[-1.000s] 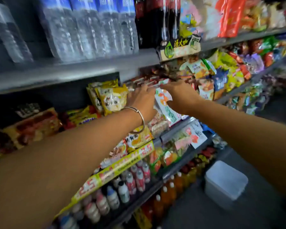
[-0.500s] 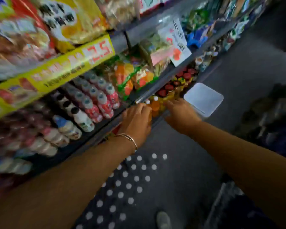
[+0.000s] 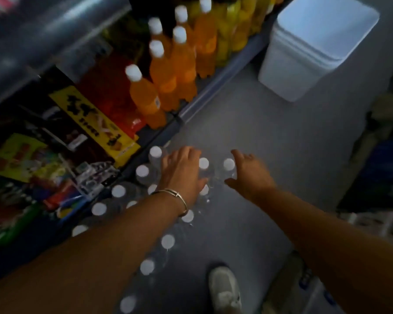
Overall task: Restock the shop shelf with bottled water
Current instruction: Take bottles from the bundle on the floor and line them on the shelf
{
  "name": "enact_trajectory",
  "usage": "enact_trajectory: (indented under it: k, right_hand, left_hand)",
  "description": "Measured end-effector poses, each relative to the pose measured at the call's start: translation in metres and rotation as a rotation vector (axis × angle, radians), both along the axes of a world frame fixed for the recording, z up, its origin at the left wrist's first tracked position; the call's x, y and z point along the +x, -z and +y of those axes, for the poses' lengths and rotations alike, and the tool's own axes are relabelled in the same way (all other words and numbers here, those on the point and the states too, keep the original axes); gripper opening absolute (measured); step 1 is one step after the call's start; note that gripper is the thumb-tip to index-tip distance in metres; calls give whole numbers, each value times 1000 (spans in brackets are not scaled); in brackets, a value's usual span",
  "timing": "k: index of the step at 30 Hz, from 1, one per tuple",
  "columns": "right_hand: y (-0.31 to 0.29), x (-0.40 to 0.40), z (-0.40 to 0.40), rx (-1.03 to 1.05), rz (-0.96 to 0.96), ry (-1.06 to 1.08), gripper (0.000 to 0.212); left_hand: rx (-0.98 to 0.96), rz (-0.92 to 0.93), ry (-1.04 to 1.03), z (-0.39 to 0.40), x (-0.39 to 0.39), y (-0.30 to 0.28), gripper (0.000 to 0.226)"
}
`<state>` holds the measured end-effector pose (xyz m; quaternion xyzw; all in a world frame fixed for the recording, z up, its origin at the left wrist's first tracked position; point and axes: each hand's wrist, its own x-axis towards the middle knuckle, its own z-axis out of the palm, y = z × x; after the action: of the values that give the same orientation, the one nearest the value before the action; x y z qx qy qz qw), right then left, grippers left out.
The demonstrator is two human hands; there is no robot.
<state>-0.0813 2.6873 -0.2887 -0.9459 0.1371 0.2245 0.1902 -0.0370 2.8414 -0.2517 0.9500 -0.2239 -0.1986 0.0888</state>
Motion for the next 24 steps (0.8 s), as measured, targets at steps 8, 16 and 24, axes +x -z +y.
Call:
enact_trajectory:
  k: [8, 16, 24]
  right_hand:
    - [121, 5, -4, 260, -14, 442, 104]
    - [142, 11, -2, 320, -154, 515, 64]
    - [29, 5, -20, 335, -200, 460, 70]
  left_hand:
    - [-45, -9, -35, 0, 14, 90, 62]
    - [-65, -25, -16, 8, 20, 109, 66]
    - [-51, -20, 27, 5, 20, 24, 66]
